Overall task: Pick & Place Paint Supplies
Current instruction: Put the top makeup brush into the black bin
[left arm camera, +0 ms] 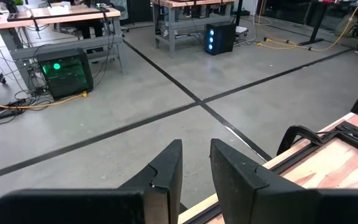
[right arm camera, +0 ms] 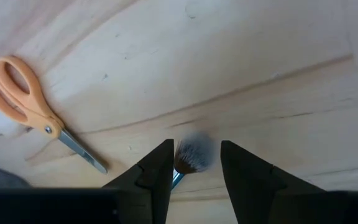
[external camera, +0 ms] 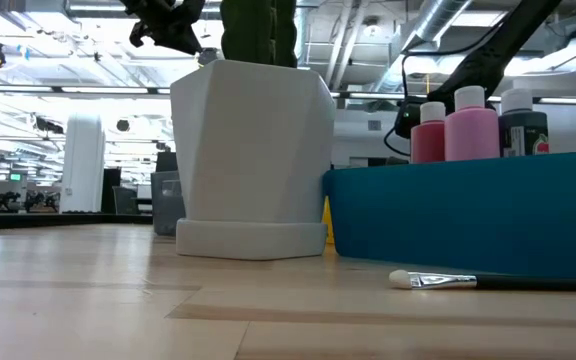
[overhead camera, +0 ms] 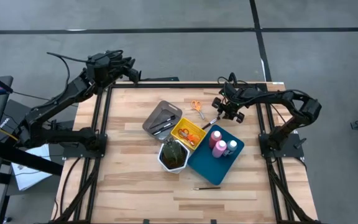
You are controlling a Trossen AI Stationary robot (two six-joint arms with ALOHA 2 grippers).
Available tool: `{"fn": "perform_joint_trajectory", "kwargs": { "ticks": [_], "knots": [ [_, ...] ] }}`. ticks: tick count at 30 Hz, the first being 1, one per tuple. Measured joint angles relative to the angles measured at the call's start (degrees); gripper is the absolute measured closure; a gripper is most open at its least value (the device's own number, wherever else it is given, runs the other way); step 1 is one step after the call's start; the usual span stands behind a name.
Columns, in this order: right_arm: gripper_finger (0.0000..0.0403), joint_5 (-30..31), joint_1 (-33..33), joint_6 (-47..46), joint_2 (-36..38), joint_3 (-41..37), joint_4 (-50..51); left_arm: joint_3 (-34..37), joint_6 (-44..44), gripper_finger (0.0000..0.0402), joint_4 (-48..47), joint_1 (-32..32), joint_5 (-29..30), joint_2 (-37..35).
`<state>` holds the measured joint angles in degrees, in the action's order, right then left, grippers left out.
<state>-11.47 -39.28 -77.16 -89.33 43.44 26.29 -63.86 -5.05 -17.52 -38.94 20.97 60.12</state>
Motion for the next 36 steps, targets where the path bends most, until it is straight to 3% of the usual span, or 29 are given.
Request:
{"fn": "perform_joint_trajectory", "kwargs": {
  "ticks": [14,24,36],
  "knots": [
    [0.0274,0.69,0.63,0.46,-0.11,0.04,-0.03,0.0,0.0,0.0325,0.0,0.0,-0.03,0.0],
    [0.0276,-0.41,1.1,1.08,-4.09,0.37,-0.83,0.0,0.0,0.0325,-0.04,0.02,-0.17,-0.08],
    [0.0338,-0.19,1.1,1.08,-4.25,0.17,-1.7,-0.02,0.01,0.0325,-0.02,0.02,-0.15,-0.13]
  ]
}}
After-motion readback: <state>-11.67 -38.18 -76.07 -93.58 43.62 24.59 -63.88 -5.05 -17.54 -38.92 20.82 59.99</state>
